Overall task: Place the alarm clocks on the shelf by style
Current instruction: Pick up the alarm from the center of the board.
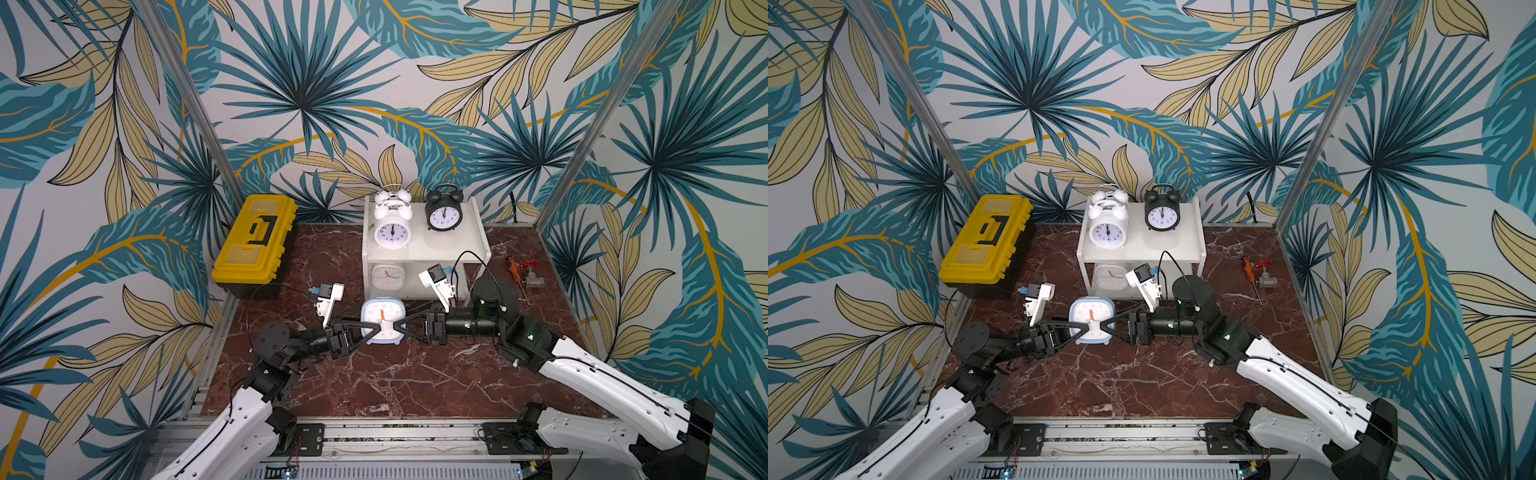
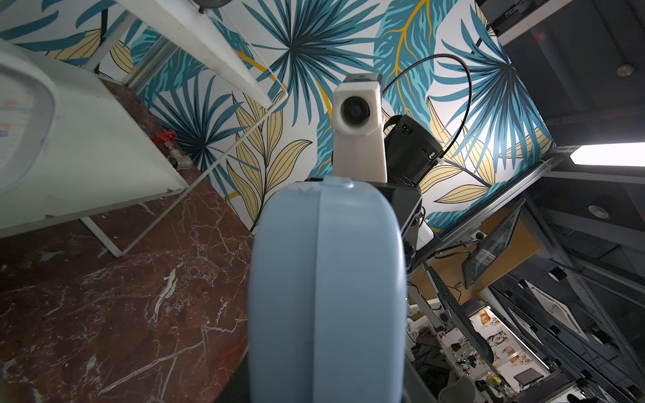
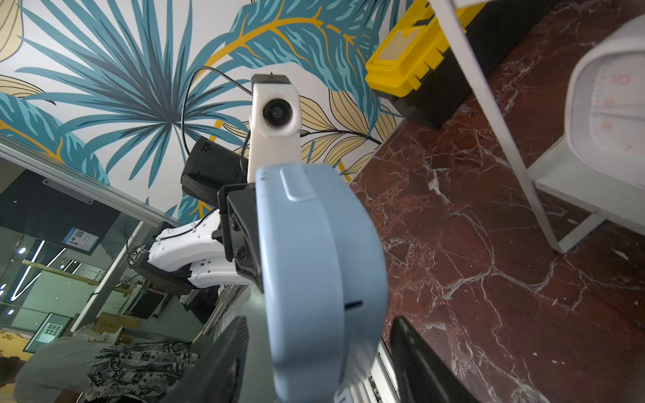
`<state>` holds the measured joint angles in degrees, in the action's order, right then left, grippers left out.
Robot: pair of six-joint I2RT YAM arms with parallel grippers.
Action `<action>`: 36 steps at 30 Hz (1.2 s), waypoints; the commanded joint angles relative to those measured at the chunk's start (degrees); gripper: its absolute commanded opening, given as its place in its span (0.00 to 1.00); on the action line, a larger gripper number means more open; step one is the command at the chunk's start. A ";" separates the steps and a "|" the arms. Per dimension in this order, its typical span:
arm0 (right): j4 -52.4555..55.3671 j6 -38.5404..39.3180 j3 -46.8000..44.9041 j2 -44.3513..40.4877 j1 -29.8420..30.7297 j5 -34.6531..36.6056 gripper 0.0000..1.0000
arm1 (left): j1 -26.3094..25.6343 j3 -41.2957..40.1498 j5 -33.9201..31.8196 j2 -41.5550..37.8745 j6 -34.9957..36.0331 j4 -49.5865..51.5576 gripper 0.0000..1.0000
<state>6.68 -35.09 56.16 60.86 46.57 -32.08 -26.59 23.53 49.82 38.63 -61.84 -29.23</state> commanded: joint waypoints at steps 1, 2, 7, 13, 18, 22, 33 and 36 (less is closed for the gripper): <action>3.03 1.55 0.60 -0.29 -0.13 -1.69 0.64 | -0.04 2.84 0.13 -0.65 1.12 -1.03 0.26; 2.61 1.41 0.45 -0.15 -0.07 -1.93 0.62 | -0.09 2.92 0.06 -0.73 1.03 -1.24 0.26; 1.46 1.46 0.08 -0.30 -0.16 -2.56 0.49 | -0.06 3.10 0.23 -0.66 1.02 -1.11 0.25; 2.93 3.14 1.18 0.04 -0.14 -2.86 0.55 | -0.11 2.93 1.58 -0.45 1.03 -0.79 0.25; 3.47 3.91 1.93 1.06 -0.15 -4.00 0.56 | -0.05 3.43 2.64 -0.22 0.63 -1.67 0.25; 2.73 3.56 2.20 1.71 -0.08 -5.25 0.46 | -0.07 3.63 2.71 -0.05 0.78 -1.69 0.25; 11.08 9.01 5.20 1.39 -1.73 -2.82 0.24 | 0.03 5.83 -0.91 0.36 6.51 8.17 0.70; 15.72 12.93 5.21 0.19 -1.69 2.69 0.23 | 0.12 8.14 -5.61 -0.20 11.49 16.32 0.74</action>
<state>16.56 -27.51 60.47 62.28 44.99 -34.59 -26.59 27.53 48.88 39.24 -56.18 -20.71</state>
